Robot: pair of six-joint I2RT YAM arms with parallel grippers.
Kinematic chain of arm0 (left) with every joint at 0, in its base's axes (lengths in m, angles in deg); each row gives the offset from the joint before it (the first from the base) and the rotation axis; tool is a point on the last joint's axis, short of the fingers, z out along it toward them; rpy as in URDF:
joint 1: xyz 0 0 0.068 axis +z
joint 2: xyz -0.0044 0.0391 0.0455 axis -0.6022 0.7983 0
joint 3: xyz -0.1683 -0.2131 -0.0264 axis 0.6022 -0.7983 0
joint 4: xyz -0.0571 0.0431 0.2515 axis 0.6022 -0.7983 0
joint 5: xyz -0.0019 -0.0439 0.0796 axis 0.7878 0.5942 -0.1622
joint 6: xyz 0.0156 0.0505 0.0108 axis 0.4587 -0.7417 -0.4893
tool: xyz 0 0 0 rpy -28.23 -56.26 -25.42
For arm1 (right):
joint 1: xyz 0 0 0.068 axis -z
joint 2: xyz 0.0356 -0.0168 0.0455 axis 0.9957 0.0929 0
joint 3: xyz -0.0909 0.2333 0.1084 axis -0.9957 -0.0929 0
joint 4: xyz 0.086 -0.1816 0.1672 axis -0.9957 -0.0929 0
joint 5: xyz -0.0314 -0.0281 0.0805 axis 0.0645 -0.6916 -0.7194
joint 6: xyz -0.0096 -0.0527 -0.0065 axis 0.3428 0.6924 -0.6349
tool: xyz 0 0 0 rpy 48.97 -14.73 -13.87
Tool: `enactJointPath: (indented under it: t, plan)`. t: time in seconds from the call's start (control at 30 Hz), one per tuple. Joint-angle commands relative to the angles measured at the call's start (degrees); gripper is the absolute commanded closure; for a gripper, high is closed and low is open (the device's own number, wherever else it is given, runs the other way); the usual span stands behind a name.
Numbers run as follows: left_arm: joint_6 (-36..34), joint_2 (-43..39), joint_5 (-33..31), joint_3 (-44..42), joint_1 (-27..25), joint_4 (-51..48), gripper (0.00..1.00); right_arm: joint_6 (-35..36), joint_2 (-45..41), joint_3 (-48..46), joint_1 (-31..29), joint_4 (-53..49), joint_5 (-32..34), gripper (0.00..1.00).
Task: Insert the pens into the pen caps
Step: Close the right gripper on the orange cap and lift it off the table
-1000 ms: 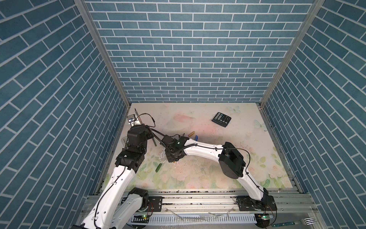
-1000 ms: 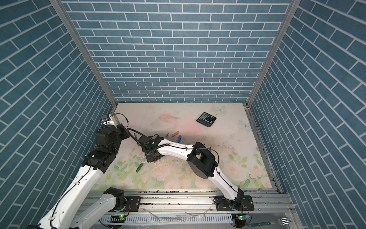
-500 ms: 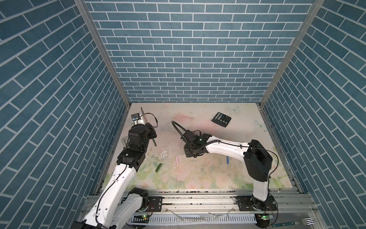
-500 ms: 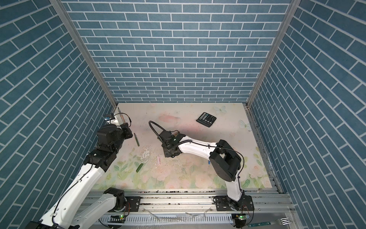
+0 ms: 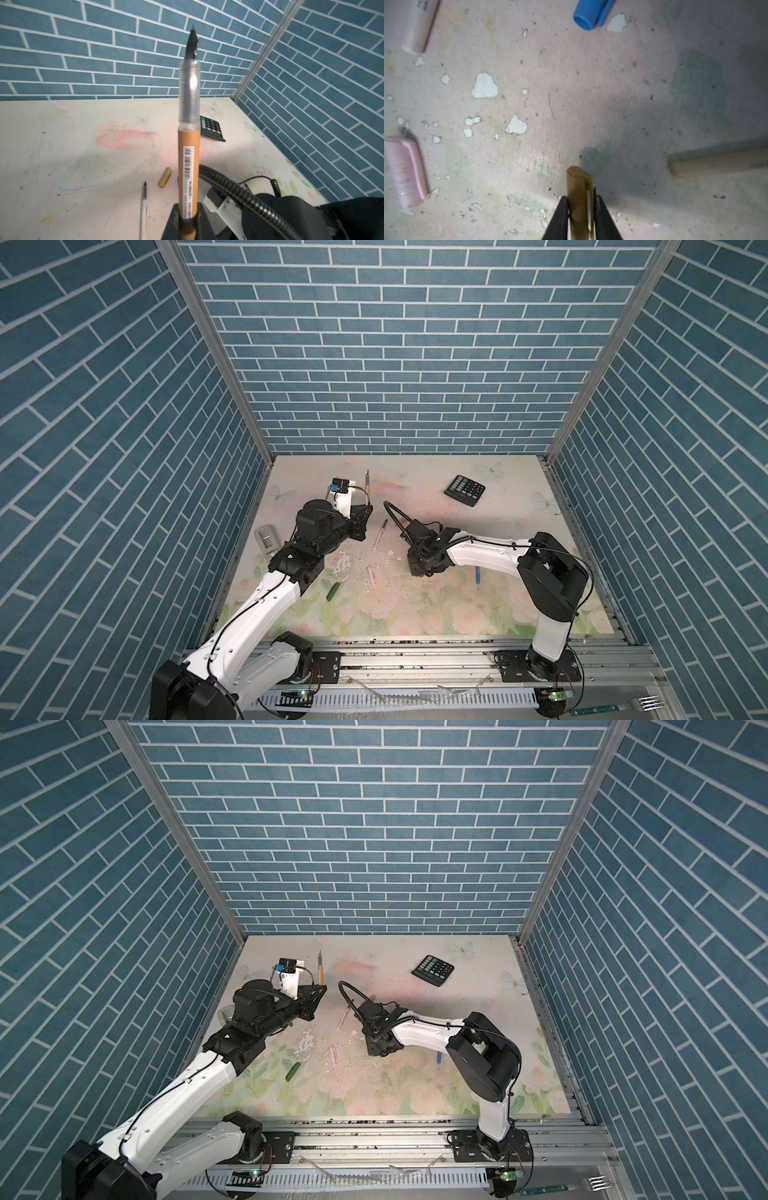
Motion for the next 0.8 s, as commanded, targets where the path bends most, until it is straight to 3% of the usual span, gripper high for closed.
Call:
enactJointPath:
  t: [0.0,0.5,0.7,0.77]
  plan:
    - [-1.88,-0.09,3.3,1.28,-1.09,1.44,1.0,-0.29,-0.6,-0.81,-0.24,0.04,-0.32,0.73]
    - [-1.99,0.42,5.22,1.28,-1.09,2.14,1.0,5.13,-6.26,1.59,0.62,-5.9,-6.08,0.56]
    - [-1.88,0.65,6.33,1.39,-1.16,2.41,1.0,6.31,-8.31,0.03,2.84,-5.22,-10.15,0.58]
    - [-1.79,0.71,6.65,1.45,-1.09,2.41,1.0,6.55,-8.79,-1.32,4.21,-3.66,-11.89,0.63]
